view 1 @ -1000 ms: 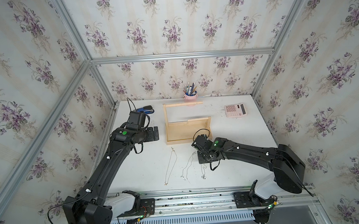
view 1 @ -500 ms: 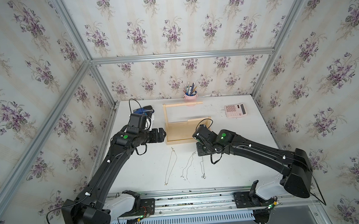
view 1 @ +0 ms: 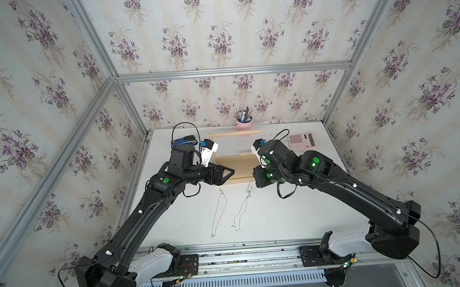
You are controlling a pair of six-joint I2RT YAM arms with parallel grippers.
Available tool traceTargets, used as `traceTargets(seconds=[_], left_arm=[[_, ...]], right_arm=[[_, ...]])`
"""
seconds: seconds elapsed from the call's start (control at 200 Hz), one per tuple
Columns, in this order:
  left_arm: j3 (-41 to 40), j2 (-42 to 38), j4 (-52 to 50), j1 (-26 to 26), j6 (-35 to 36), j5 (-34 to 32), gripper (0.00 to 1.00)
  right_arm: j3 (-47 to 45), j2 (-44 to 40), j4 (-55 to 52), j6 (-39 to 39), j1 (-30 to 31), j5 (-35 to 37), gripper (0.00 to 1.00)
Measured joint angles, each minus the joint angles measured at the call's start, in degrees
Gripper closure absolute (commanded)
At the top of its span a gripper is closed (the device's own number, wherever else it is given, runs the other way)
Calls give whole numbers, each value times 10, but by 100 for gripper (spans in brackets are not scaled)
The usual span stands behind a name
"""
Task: Hang the necklace on the jewelry display stand
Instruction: Pick up the necklace from the center of the board.
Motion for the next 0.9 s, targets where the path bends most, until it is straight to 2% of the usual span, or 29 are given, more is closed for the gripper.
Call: traceTargets(seconds=[0.065, 0.16, 0.215, 0.365, 0.52, 0.659, 0.874, 0.899], left_arm=[[10, 6, 6, -12, 3, 4, 14], [19, 8, 12, -28, 9, 10, 30], [25, 10, 14, -37, 13, 12, 35], [43, 20, 21, -54, 22, 20, 36], [58, 23, 21, -68, 34, 47, 31], [66, 29, 21, -73, 41, 79, 31], [74, 36, 25, -83, 46, 126, 44], [76, 37, 25, -85, 46, 129, 49]], right_arm=[[24, -1, -8, -11, 0, -12, 100], [53, -2, -16, -24, 0, -28, 100], [65, -2, -20, -30, 0, -37, 100], [88, -1, -31, -44, 0, -50, 100], [101, 2, -33, -56, 0, -63, 100], [106, 1, -33, -58, 0, -76, 100], [109, -2, -33, -61, 0, -83, 100], [109, -3, -32, -61, 0, -85, 100]])
